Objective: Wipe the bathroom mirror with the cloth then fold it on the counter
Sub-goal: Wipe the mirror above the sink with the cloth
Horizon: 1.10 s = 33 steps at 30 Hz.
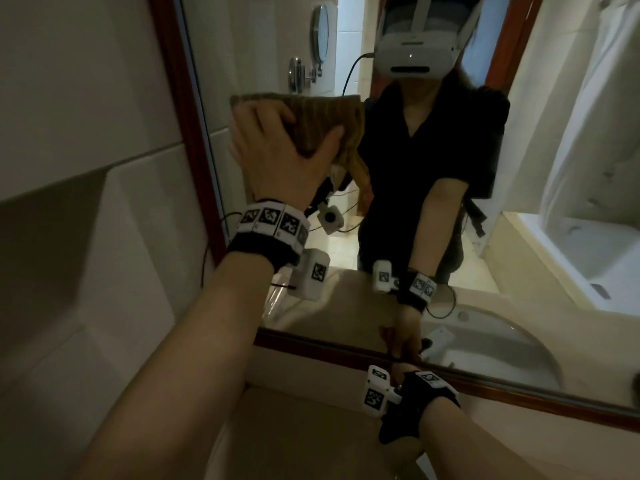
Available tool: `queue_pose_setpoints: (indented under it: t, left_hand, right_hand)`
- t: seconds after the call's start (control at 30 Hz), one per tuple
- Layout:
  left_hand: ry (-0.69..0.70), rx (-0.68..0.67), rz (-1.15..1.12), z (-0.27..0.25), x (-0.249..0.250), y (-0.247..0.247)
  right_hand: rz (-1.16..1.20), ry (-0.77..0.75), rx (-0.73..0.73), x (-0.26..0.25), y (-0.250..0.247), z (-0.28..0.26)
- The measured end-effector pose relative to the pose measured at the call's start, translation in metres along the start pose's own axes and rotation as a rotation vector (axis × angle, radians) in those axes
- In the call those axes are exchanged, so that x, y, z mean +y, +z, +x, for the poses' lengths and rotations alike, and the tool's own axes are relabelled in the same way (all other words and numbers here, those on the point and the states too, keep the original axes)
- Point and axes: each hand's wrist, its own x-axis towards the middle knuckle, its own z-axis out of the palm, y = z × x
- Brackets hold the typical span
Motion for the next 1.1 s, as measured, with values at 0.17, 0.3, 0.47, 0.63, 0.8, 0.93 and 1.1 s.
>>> queue_pose_setpoints:
  t: [0.17,0.3,0.47,0.63,0.8,0.93,1.1]
  left_hand:
    - [0.004,-0.098,0.039,-0.060,-0.033,-0.002]
    - [-0.128,-0.416,0.134,-0.171,-0.079,-0.023]
    - [-0.225,-0.612,0.110,-0.171,-0.085,-0.034]
    - [-0.341,-0.816,-0.054,-0.132,-0.092,-0.047]
    - [-0.668,-0.905,-0.392,-0.111,-0.096,-0.061]
    - [-0.739,-1.004,-0.547,-0.107,-0.100,-0.074]
    - [-0.716,-0.945,-0.571,-0.109,-0.104,-0.075]
  right_hand:
    - [0.102,0.019,0.034,0.000,-0.007,-0.004]
    - [0.308,0.064,0.019,-0.004,0.001,0.016]
    - [0.333,-0.111,0.148,-0.031,0.034,0.031]
    - [-0.092,-0.676,0.514,-0.127,0.004,-0.018]
    - [-0.387,-0.952,0.847,-0.165,-0.044,-0.021]
    - [-0.664,-0.867,0.824,-0.146,-0.052,-0.009]
    - [-0.844,-0.817,0.762,-0.117,-0.018,0.006]
